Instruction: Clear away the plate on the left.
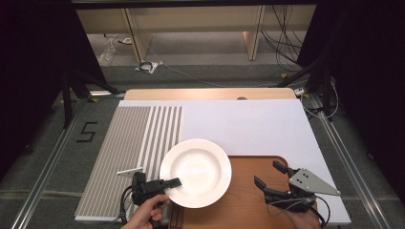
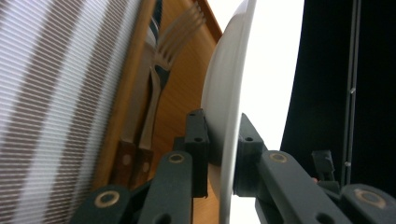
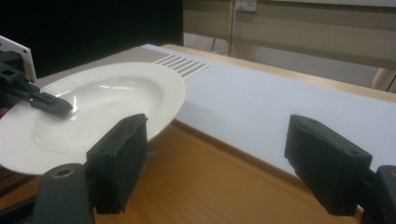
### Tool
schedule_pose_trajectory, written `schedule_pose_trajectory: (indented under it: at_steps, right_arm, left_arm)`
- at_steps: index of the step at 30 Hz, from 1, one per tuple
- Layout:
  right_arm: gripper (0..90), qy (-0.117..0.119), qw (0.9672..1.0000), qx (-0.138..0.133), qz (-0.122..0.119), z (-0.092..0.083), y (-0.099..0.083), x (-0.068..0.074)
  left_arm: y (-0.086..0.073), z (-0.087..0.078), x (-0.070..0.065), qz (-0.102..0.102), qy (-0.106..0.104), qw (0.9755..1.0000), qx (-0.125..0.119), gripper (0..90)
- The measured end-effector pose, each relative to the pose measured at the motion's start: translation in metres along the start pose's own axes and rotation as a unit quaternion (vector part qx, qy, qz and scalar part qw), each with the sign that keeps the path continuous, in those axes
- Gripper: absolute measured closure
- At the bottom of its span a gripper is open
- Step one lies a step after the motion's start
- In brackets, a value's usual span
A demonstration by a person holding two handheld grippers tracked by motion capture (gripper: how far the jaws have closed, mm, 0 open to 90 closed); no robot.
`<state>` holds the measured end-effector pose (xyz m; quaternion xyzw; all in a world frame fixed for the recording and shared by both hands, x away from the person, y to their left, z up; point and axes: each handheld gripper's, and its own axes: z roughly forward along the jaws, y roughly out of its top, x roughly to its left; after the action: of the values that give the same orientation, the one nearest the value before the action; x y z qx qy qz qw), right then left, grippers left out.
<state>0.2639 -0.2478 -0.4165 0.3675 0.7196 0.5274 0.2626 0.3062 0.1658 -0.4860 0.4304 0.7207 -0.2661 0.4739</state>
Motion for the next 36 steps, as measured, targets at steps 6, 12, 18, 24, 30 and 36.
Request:
schedule_pose_trajectory:
  at_steps: [6, 12, 18, 24, 30, 36]
  right_arm:
    - [22.3, 0.000, 1.0000, 0.001, 0.000, -0.001, 0.000, -0.001]
    - [22.3, 0.000, 1.0000, -0.001, -0.001, 0.000, 0.000, -0.001]
    - [22.3, -0.001, 1.0000, 0.002, 0.000, -0.001, 0.000, -0.001]
    - [22.3, -0.001, 1.0000, 0.000, 0.000, -0.001, 0.000, -0.001]
    - [22.3, -0.001, 1.0000, -0.001, 0.000, -0.001, 0.000, -0.001]
    - [22.3, -0.001, 1.0000, -0.003, -0.001, -0.001, 0.000, -0.001]
  left_arm:
    - [-0.006, 0.011, -0.004, 0.009, 0.002, 0.9998, 0.018, 79.3]
    - [-0.012, 0.022, -0.007, 0.017, 0.006, 0.9990, 0.040, 79.1]
    - [-0.017, 0.032, -0.010, 0.026, 0.010, 0.9980, 0.057, 79.0]
    - [-0.023, 0.041, -0.012, 0.037, 0.012, 0.9962, 0.077, 78.8]
    - [-0.027, 0.048, -0.013, 0.044, 0.017, 0.9948, 0.090, 78.5]
    - [-0.030, 0.055, -0.014, 0.048, 0.022, 0.9935, 0.101, 78.3]
